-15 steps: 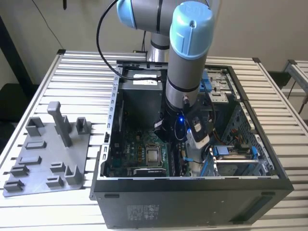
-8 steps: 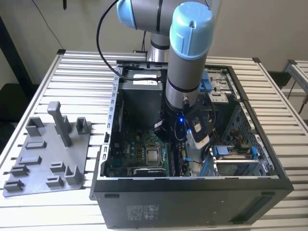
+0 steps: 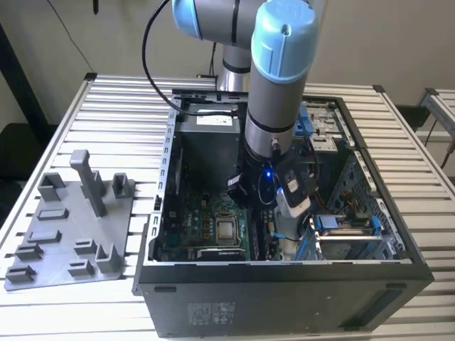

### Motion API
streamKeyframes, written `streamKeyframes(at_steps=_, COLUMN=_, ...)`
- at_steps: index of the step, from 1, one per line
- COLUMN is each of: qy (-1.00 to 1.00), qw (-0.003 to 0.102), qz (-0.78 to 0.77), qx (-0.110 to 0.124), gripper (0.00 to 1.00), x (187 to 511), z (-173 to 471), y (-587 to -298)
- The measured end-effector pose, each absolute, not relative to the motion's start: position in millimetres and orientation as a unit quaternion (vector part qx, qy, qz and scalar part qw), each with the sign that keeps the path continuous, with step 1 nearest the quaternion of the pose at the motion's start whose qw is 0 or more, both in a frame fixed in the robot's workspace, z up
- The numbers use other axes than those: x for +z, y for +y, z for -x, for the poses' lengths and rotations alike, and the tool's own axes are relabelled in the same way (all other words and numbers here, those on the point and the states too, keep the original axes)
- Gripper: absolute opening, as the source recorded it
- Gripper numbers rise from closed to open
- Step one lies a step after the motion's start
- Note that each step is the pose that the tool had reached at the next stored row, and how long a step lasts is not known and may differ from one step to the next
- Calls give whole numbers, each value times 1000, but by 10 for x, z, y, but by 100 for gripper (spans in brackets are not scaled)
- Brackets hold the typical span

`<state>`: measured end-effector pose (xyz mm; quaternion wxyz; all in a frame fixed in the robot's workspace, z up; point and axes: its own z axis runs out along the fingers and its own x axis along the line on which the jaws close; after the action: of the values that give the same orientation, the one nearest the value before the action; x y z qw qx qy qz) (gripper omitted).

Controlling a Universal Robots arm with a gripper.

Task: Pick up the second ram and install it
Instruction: 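Insert the second ram into the second slot, then press down the second ram until it locks into place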

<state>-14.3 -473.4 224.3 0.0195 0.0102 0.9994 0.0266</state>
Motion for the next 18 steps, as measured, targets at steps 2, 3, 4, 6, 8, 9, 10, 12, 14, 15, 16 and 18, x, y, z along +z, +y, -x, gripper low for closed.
streamKeyframes(at_steps=2, qy=999, qw=19, qz=-10, qx=27, gripper=22, x=2334, z=144, y=-4734)
streamKeyframes(at_steps=3, qy=999, qw=19, qz=-11, qx=27, gripper=22, x=2374, z=143, y=-4734)
streamKeyframes(at_steps=4, qy=999, qw=20, qz=-11, qx=27, gripper=22, x=2410, z=143, y=-4734)
streamKeyframes(at_steps=6, qy=999, qw=20, qz=-11, qx=27, gripper=22, x=2423, z=143, y=-4734)
streamKeyframes(at_steps=8, qy=999, qw=20, qz=-11, qx=27, gripper=22, x=2423, z=143, y=-4734)
streamKeyframes(at_steps=9, qy=999, qw=20, qz=-11, qx=27, gripper=20, x=2424, z=143, y=-4735)
streamKeyframes(at_steps=10, qy=999, qw=20, qz=-11, qx=27, gripper=13, x=2424, z=143, y=-4735)
streamKeyframes(at_steps=12, qy=999, qw=19, qz=-11, qx=27, gripper=11, x=2424, z=143, y=-4735)
streamKeyframes(at_steps=14, qy=999, qw=19, qz=-11, qx=27, gripper=11, x=2424, z=143, y=-4736)
streamKeyframes(at_steps=15, qy=999, qw=19, qz=-11, qx=27, gripper=11, x=2424, z=143, y=-4736)
streamKeyframes(at_steps=16, qy=999, qw=19, qz=-11, qx=27, gripper=11, x=2424, z=143, y=-4737)
streamKeyframes(at_steps=18, qy=999, qw=19, qz=-11, qx=27, gripper=11, x=2424, z=143, y=-4739)
